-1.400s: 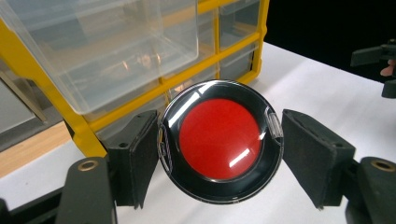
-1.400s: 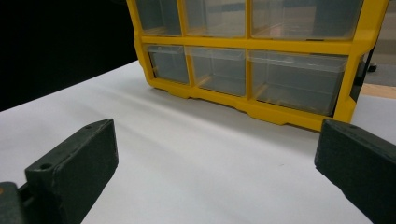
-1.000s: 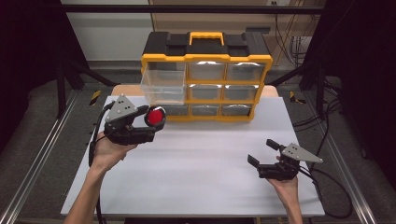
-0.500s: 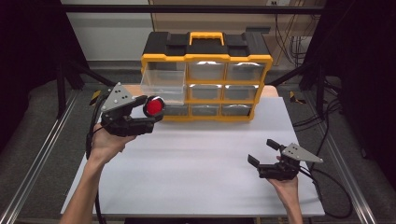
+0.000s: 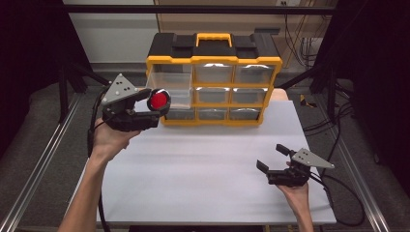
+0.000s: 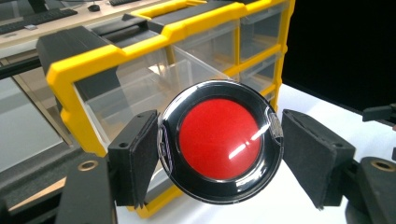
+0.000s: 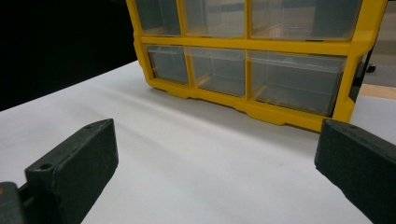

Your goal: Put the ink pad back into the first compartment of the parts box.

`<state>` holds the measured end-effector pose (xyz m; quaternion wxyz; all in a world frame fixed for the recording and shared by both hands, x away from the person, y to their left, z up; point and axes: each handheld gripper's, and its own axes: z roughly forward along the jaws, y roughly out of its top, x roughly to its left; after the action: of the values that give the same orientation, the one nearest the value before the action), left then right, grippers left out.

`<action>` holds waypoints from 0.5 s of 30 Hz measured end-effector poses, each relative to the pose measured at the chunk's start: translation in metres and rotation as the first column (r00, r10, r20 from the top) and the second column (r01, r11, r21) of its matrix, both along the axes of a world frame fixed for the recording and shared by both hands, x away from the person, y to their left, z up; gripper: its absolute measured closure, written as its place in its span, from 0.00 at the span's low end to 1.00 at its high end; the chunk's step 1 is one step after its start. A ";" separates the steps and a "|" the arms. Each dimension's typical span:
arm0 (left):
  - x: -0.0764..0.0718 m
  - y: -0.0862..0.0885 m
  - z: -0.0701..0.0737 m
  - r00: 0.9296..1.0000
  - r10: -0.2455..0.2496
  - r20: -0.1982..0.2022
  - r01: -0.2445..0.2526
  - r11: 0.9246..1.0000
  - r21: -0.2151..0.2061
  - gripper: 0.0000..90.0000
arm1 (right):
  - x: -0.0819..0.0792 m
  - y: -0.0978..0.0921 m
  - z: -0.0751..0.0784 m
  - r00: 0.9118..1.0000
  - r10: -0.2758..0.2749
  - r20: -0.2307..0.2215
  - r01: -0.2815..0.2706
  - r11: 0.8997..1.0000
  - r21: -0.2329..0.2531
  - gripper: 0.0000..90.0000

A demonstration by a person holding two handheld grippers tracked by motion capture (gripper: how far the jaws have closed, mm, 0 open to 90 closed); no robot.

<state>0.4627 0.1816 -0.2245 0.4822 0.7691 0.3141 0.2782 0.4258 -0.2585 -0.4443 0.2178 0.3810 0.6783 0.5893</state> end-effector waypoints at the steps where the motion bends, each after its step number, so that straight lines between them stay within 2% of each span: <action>1: 0.001 0.000 0.002 1.000 0.002 0.002 -0.002 1.000 0.000 0.33 | 0.000 0.000 0.000 1.000 0.000 0.000 0.000 1.000 0.000 0.00; 15: 0.012 -0.007 0.015 1.000 0.030 0.006 -0.030 1.000 -0.002 0.32 | 0.000 -0.001 0.000 1.000 0.001 0.001 -0.001 1.000 0.001 0.00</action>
<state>0.4751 0.1749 -0.2093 0.4798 0.7629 0.3243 0.2875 0.4254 -0.2592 -0.4438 0.2177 0.3803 0.6782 0.5900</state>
